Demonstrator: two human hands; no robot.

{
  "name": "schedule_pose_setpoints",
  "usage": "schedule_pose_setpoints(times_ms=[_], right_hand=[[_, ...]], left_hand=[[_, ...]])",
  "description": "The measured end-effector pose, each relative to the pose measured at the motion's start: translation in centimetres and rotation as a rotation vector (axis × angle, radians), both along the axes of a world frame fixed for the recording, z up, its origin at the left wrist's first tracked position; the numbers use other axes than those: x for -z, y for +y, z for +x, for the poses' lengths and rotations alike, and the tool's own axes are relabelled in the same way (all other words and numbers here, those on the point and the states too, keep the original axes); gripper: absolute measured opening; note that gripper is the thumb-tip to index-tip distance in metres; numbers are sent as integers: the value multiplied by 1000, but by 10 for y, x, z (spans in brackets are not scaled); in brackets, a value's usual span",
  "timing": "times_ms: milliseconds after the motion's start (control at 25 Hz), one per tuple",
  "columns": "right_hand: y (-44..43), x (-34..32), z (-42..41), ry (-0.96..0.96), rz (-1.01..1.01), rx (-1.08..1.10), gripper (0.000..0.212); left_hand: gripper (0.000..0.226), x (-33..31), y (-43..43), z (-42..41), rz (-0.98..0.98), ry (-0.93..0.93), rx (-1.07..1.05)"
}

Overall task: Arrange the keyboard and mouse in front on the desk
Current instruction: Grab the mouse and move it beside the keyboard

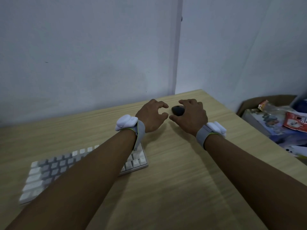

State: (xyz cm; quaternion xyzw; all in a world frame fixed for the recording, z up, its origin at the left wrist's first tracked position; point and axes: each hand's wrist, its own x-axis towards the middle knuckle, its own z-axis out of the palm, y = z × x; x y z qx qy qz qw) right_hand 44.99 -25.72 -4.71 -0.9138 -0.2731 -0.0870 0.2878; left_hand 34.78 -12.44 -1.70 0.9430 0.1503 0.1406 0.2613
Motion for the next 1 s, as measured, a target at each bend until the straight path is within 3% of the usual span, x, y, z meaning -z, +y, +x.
schedule_pose_setpoints(times_ms=[320, 560, 1000], right_hand=[[0, 26, 31, 105, -29, -48, 81], [7, 30, 34, 98, -41, -101, 62], [-4, 29, -18, 67, 29, -130, 58]], left_hand=[[41, 23, -6, 43, -103, 51, 116], [41, 27, -11, 46, -103, 36, 165], [42, 16, -7, -18, -32, 78, 88]])
